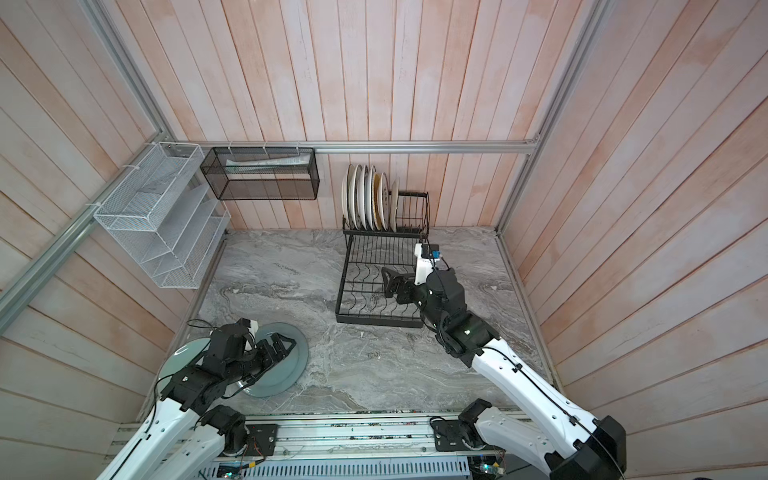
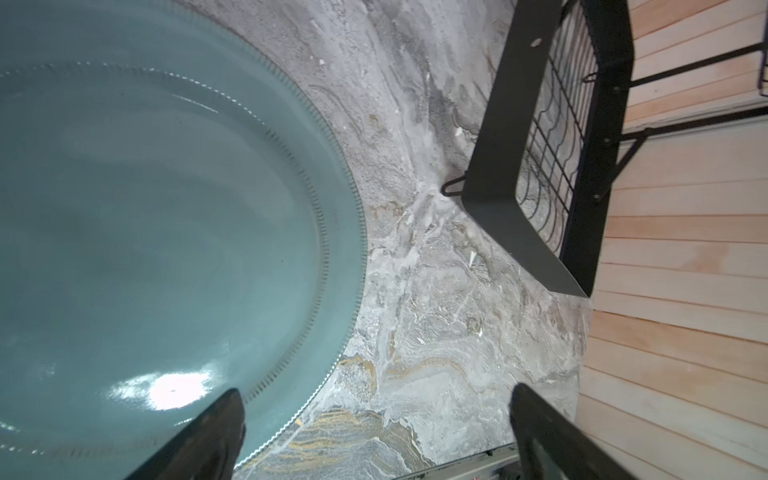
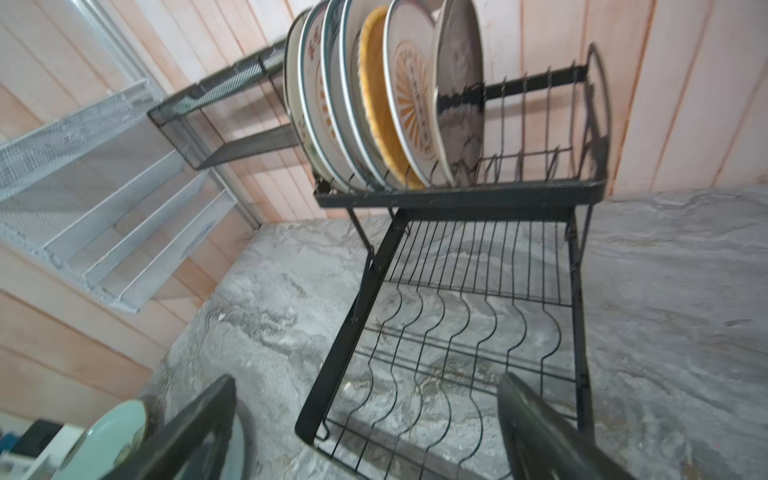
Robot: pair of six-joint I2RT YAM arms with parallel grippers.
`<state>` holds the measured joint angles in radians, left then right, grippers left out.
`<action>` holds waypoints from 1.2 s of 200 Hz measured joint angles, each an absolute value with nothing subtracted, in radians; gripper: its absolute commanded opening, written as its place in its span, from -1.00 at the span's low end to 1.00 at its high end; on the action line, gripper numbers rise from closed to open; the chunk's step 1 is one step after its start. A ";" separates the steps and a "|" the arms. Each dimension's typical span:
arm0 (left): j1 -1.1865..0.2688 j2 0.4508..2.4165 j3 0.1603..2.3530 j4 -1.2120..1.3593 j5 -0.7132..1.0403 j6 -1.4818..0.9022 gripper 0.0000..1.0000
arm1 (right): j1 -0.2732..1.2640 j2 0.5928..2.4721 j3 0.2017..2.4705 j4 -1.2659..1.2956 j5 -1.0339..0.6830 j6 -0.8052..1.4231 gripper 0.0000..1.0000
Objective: Load the plates into the dish rack
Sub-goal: 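Grip the rim of the larger pale green plate with the left gripper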
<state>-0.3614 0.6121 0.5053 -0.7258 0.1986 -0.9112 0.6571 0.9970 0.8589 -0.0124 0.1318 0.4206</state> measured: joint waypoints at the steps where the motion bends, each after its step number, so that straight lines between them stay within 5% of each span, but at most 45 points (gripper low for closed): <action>1: -0.361 0.614 0.505 -0.724 0.197 -0.912 1.00 | 0.661 0.996 0.854 -0.011 0.132 0.419 0.95; 240: -0.366 1.209 0.404 0.059 0.152 -0.963 1.00 | 0.700 0.930 0.484 0.255 -0.042 0.336 0.95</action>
